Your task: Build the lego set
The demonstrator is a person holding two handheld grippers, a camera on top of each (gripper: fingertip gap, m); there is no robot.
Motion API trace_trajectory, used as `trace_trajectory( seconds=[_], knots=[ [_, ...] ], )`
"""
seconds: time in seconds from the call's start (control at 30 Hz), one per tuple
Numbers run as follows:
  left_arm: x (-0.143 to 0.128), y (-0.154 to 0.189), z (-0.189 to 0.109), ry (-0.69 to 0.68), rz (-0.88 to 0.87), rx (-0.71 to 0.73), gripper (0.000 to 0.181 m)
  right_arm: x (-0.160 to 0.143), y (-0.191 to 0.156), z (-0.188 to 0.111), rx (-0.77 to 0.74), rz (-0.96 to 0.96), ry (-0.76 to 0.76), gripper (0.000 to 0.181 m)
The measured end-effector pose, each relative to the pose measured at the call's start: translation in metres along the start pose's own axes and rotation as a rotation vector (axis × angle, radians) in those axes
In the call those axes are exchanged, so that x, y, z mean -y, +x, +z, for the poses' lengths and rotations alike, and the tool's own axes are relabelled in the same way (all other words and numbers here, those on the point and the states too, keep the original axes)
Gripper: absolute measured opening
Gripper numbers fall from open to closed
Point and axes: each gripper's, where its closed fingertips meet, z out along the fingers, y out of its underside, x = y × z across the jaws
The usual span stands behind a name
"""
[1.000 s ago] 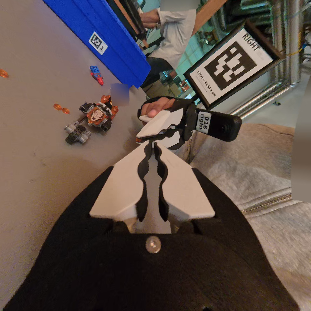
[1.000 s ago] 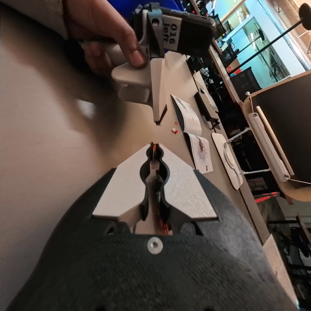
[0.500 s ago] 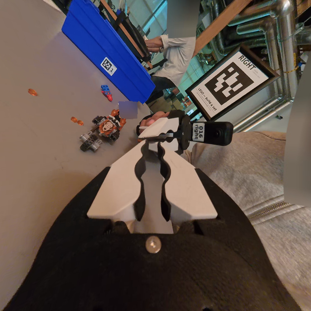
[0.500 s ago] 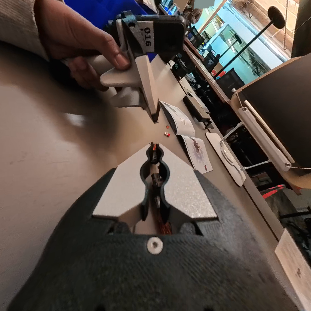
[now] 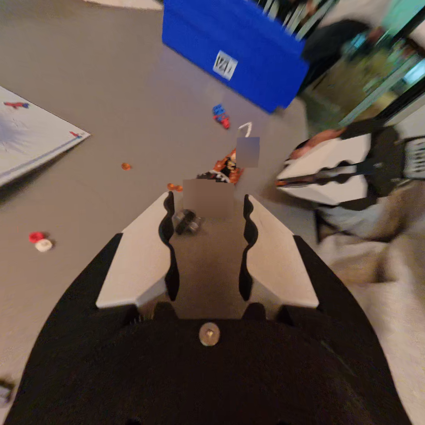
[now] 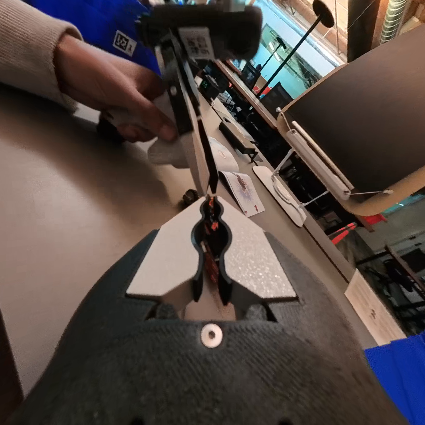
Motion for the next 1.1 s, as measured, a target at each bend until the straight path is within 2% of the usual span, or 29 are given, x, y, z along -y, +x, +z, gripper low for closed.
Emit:
trace_trajectory(
  seconds=[0.07,0.2,0.27,0.53,0.87,1.1],
  knots=[
    [-0.007,-0.012,0.014,-0.113,0.094,0.086,0.062,0.004,0.002,-0.002,-0.011,-0.001,0.027,0.000],
    [-0.025,-0.004,0.024,-0.235,0.131,0.065,0.052,0.006,0.017,-0.004,-0.062,0.031,0.058,0.001],
    [-0.025,-0.001,0.021,-0.220,0.131,0.066,0.043,0.005,0.024,-0.007,-0.080,0.073,0.065,0.000],
    [-0.027,0.003,0.014,-0.194,0.205,0.148,0.039,0.014,0.030,-0.017,-0.097,0.112,0.140,0.001],
    [-0.039,-0.010,-0.031,-0.076,0.017,0.397,0.038,-0.001,0.028,-0.008,-0.083,0.121,0.052,0.000],
    [-0.039,0.005,-0.025,-0.049,-0.032,0.301,0.037,-0.007,0.005,0.002,-0.019,-0.014,-0.026,0.000]
  ],
)
